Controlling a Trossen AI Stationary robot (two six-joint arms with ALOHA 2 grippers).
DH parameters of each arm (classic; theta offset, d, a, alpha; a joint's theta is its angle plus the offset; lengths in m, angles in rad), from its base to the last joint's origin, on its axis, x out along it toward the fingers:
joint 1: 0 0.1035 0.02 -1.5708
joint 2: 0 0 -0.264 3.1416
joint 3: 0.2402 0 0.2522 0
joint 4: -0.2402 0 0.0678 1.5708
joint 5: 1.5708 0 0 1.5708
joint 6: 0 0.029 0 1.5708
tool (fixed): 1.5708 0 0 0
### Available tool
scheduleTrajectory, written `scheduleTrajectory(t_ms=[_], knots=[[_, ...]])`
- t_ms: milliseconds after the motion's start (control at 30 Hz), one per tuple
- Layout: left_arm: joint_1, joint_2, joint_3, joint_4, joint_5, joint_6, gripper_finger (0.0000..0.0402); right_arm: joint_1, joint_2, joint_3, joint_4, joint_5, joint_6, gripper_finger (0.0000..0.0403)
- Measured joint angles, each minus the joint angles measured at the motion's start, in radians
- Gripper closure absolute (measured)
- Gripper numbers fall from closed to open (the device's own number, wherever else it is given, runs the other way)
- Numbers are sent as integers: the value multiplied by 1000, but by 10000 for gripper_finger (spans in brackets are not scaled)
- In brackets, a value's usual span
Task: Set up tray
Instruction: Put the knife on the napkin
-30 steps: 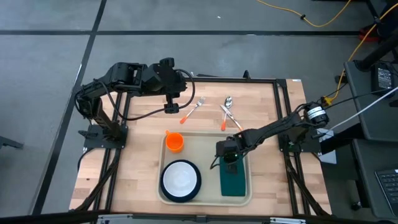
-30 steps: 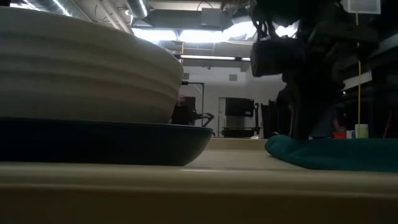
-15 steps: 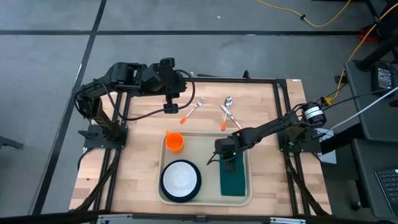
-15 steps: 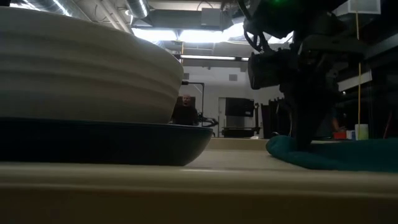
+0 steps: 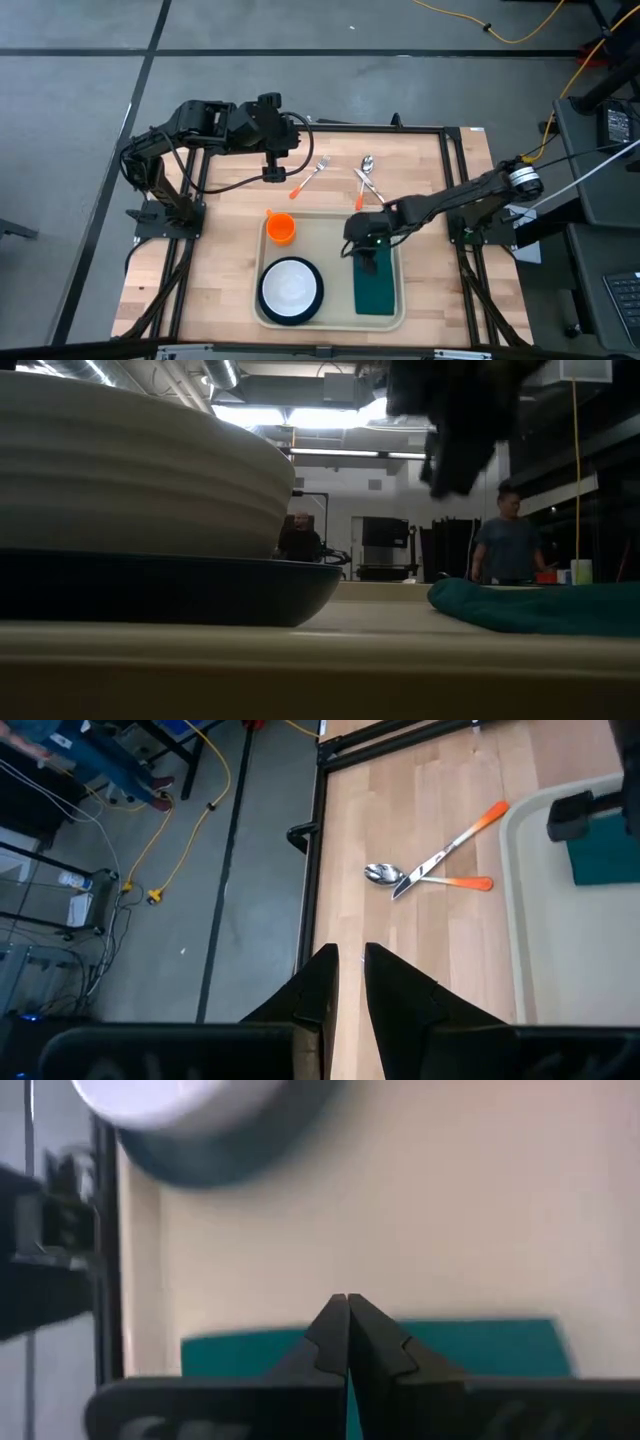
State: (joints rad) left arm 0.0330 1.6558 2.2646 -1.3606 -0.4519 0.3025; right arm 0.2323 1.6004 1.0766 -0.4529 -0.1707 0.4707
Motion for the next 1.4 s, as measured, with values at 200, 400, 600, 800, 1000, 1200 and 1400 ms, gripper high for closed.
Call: scheduleTrajectory(t_ms=[200,400,600,800,1000,1200,1400], knots=[[0,-7,1,-3,-1,-6,355,-27,-104,9,-84,252,119,397],[1,-7,1,-5,-1,12,355,-101,-153,9,-245,411,300,368],[12,-6,1,-4,-2,71,355,-187,-159,9,-328,342,334,326],[24,-10,59,22,-29,74,355,-276,-159,8,-393,217,301,307],[0,-112,92,170,-62,45,354,-408,-155,5,-532,221,177,305],[-51,-257,85,242,-47,-27,334,-537,-154,-2,-511,202,-29,305],[-78,-342,83,226,-46,-179,298,-624,-144,-2,-482,174,-141,305]])
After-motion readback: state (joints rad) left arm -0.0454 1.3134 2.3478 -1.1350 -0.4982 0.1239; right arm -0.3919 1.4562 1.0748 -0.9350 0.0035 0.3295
